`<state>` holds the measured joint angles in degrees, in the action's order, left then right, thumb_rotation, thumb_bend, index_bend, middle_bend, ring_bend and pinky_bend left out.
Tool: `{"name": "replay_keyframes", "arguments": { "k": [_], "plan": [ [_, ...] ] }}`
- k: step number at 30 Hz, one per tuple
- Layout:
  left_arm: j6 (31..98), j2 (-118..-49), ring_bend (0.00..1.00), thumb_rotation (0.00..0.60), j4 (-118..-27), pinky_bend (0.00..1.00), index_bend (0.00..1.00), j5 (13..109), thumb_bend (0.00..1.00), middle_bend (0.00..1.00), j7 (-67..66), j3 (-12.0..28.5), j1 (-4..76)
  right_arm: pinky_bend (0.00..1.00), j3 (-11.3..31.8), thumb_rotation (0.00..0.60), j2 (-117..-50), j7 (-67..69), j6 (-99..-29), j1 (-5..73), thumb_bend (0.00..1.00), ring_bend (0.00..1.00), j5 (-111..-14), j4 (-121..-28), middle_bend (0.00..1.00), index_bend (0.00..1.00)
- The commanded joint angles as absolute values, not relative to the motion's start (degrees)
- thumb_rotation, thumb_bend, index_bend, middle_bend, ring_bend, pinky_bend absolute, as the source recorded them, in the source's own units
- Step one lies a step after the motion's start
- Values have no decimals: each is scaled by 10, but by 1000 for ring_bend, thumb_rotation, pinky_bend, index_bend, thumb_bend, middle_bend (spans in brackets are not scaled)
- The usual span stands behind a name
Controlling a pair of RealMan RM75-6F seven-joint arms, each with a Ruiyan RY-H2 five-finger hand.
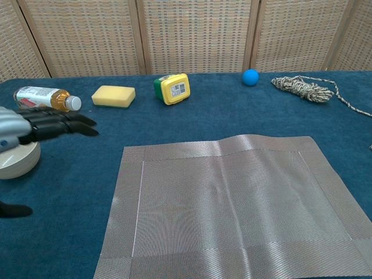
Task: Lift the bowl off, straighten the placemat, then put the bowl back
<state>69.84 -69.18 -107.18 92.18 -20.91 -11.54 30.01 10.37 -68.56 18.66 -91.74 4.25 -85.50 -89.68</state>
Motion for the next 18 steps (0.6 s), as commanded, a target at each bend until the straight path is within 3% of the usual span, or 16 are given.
{"name": "replay_keyframes", "arguments": {
  "k": [1,8,14,18],
  "plan": [
    [769,-660,0,600,-1042,0,72,909,165,0,-154,-102,250,0,99,600,-686,178,-916,44,262,0,-861,-900,0,71],
    [824,-663,0,600,-972,0,130,878,166,0,-123,-73,202,0,89,600,-692,157,-913,46,261,0,-871,-903,0,71],
    [808,-681,0,600,-915,0,197,847,170,0,-102,-59,190,0,87,600,-694,150,-913,46,262,0,-874,-906,0,71],
    [793,-695,0,600,-886,0,300,830,185,0,-91,-47,187,0,86,600,-693,150,-916,45,262,0,-875,-907,0,72]
  ]
}}
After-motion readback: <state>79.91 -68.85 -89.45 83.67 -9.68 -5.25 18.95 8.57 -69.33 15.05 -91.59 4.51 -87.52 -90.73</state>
